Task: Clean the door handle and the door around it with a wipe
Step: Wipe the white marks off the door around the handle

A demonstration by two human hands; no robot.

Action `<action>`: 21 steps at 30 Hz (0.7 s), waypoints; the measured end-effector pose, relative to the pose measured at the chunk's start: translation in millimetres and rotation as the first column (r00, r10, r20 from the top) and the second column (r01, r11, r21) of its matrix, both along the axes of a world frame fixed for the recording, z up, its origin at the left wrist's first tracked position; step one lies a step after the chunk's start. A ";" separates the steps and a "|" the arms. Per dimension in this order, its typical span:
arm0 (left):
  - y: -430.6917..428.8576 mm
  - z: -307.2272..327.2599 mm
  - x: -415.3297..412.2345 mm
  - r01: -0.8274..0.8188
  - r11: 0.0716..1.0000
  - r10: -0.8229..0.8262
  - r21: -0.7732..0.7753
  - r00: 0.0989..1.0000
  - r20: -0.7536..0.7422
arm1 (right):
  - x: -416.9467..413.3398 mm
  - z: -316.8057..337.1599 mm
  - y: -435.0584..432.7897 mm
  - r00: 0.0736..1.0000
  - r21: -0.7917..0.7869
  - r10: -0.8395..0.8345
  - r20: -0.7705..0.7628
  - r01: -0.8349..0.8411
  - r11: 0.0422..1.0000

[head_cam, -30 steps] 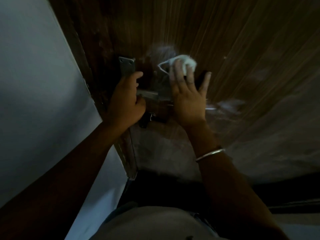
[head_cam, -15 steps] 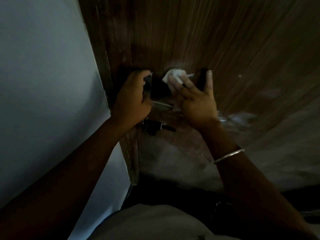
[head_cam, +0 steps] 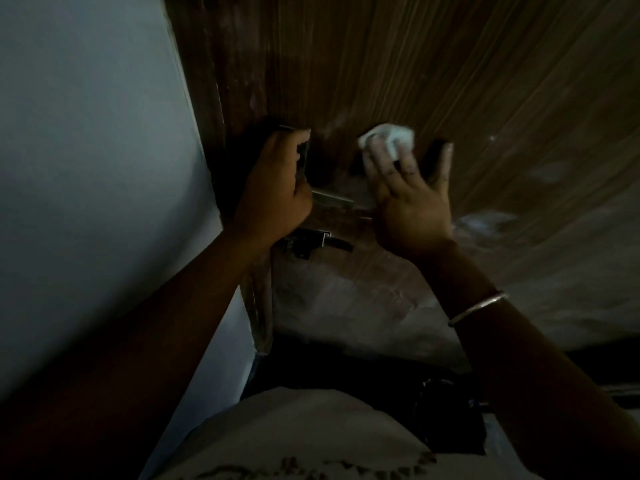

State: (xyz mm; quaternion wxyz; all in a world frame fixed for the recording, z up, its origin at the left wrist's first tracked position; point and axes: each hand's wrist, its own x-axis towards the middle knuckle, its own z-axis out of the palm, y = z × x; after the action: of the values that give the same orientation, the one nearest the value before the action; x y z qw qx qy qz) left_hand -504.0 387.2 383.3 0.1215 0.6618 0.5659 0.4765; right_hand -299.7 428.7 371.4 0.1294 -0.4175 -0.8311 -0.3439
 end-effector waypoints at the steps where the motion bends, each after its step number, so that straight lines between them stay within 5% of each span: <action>1: -0.3 -0.5 1.5 0.001 1.000 -0.001 0.017 1.000 -0.016 | -3.0 -3.5 -0.9 0.995 -0.035 0.071 0.066 -0.069 0.997; 4: -1.1 -2.7 2.5 0.007 0.998 -0.004 0.055 0.999 -0.047 | 4.0 0.0 3.0 0.989 0.007 0.123 0.087 -0.124 0.992; 8: -2.5 -8.1 3.9 0.003 0.999 0.000 0.045 0.999 -0.052 | 6.0 -5.6 -0.1 0.969 0.038 -0.097 -0.229 0.109 0.993; 12: -5.8 -15.2 7.3 0.007 0.999 -0.005 0.038 0.999 -0.052 | -12.3 -18.9 -6.8 0.996 -0.057 0.091 -0.015 -0.092 0.994; 15: -4.9 -18.7 5.8 -0.009 0.997 0.011 0.072 1.000 -0.020 | -18.9 4.6 10.0 0.982 0.092 0.116 0.149 -0.130 0.987; 21: -1.2 -30.4 5.1 -0.012 0.990 0.013 0.137 1.000 -0.007 | -40.1 27.4 31.7 0.989 0.229 0.091 0.117 -0.116 0.967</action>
State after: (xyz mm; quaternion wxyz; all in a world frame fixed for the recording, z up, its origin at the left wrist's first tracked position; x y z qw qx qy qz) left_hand -498.9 386.0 352.8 0.0704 0.6670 0.5363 0.5124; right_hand -339.8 460.4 398.8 0.1515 -0.3365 -0.8109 -0.4541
